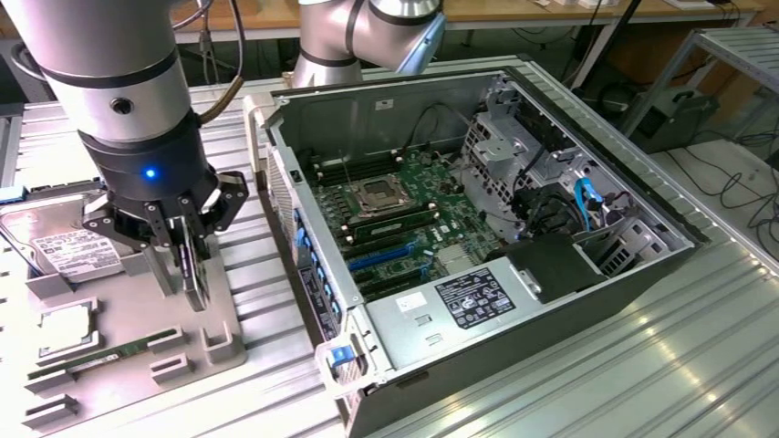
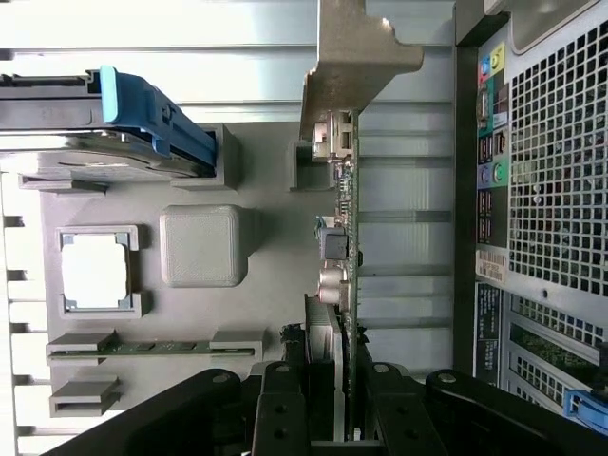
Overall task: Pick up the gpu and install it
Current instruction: 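Pick up the gpu and move the gpu toward the slot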
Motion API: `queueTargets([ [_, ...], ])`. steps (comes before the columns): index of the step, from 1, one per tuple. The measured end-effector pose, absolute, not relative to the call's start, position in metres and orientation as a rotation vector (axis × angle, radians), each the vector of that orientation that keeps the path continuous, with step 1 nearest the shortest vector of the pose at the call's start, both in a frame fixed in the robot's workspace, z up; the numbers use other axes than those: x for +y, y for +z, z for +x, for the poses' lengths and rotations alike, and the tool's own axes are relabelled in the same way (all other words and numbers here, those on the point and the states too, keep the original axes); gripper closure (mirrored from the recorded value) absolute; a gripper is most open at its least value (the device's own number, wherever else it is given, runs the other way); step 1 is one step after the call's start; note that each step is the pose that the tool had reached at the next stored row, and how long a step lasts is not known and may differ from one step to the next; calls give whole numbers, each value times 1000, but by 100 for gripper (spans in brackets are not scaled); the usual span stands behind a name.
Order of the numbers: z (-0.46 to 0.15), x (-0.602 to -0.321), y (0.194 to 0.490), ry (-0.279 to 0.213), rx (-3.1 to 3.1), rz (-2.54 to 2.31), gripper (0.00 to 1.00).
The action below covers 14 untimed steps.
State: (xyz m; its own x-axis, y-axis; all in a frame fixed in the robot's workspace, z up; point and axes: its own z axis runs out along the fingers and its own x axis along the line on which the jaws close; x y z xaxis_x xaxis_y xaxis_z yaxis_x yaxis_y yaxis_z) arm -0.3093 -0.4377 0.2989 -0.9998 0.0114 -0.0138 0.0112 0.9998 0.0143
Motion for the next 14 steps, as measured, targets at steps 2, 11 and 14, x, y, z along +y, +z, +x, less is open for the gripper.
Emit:
queueTargets([
  [2,-309,-438,300,22,3128,18,72],
  [11,-309,-438,308,24,3127,18,72],
  [14,-309,-438,310,24,3128,18,72],
])
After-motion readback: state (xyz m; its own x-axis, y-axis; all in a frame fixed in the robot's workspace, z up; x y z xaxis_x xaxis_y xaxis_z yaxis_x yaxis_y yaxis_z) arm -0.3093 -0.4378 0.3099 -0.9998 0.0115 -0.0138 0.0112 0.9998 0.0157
